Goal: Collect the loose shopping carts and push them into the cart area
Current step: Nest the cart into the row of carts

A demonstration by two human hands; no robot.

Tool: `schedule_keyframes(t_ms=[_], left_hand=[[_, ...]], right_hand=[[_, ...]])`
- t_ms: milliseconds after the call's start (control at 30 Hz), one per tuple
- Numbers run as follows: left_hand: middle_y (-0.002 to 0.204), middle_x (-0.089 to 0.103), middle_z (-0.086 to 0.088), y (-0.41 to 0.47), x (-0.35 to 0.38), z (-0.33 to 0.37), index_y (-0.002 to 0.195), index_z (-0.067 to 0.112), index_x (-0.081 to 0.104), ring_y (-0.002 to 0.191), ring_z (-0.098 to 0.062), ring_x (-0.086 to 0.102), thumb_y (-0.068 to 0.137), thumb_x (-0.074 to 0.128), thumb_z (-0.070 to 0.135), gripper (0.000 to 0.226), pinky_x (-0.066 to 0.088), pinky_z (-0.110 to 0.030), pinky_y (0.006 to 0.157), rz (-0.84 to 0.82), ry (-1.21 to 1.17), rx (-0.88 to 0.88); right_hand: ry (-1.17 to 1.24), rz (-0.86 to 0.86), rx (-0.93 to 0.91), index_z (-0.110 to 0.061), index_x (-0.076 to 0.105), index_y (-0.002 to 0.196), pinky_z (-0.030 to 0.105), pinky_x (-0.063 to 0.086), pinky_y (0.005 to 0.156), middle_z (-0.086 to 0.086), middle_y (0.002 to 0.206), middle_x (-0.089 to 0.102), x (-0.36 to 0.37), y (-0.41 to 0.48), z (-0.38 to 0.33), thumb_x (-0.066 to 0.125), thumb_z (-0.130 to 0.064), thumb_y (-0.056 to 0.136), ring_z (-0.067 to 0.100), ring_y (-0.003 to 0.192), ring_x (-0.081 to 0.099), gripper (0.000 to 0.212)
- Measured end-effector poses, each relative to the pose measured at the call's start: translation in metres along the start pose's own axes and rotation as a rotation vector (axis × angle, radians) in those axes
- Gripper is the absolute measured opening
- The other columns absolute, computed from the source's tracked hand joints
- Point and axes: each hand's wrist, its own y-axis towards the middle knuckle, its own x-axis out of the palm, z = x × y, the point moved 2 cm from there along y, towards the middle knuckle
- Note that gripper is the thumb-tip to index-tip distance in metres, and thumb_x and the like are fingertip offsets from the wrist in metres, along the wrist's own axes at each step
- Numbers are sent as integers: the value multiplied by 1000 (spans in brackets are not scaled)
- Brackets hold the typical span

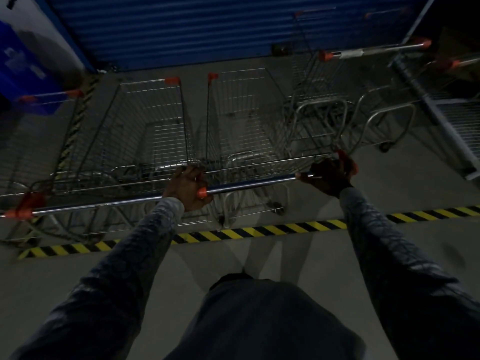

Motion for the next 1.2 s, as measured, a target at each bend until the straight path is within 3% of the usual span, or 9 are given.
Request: schedule_keyframes(t_ms=[200,333,467,600,767,867,933,1033,1200], left_hand=[[131,63,-10,-7,-1,-1,93,26,78,119,-37,58,70,51,67,54,39,-56,105,37,-70,19],[136,61,-7,-16,4,-4,97,26,77,129,-26,47,74,54,63,50,31,-50,112,82,-98,48],[135,62,-10,-21,5,-4,97,22,76,124,-25,43,73,53,62,53,25,-41,112,90,-115,45],[138,60,-5,-23,2,-6,102,27,76,126,-24,41,73,50,66,56,18,-37,117,24,-76,-2],[131,64,-5,-25,-5,2,97,28,78,121,-20,41,69,48,68,57,24,-38,107,58,-103,-25],[132,63,-4,-27,-1,1,97,28,77,122,-21,48,69,48,69,58,26,-40,107,47,-112,-58],[136,61,-3,-27,3,0,101,28,77,122,-26,57,70,47,71,61,34,-45,108,34,-131,-75],[138,59,-4,-27,6,0,101,25,77,122,-29,60,71,48,70,61,48,-51,100,27,-143,-76],[144,52,1,-24,10,-4,103,31,75,129,-26,54,68,48,72,61,52,-52,94,-23,-185,-141]], right_hand=[[69,21,-2,-40,63,87,33,-7,111,1,120,62,-15,-28,-16,31,-99,71,27,134,41,69],[100,1,14,-37,70,91,44,-4,119,0,127,61,-9,-31,-13,30,-105,63,24,138,37,83],[124,-50,53,-36,71,100,43,-3,121,-3,139,50,-18,-49,-24,43,-99,66,24,146,26,76],[133,-14,35,-42,64,89,47,-2,121,1,136,52,-25,-59,-30,16,-111,43,27,144,28,95],[77,-6,19,-46,59,77,53,-4,122,0,126,60,-20,-53,-25,21,-107,58,27,140,36,74],[43,-4,-12,-40,69,104,44,-11,121,0,137,54,-29,-63,-33,9,-105,57,26,145,28,100],[26,30,53,-40,67,120,46,-8,121,1,152,41,-32,-67,-32,20,-95,73,26,150,16,86],[95,260,277,-45,64,120,56,-1,117,3,157,33,-25,-67,-19,48,-78,84,29,148,17,52],[395,394,442,-32,50,144,50,24,112,11,147,35,-22,-78,-17,65,-53,90,39,133,33,60]])
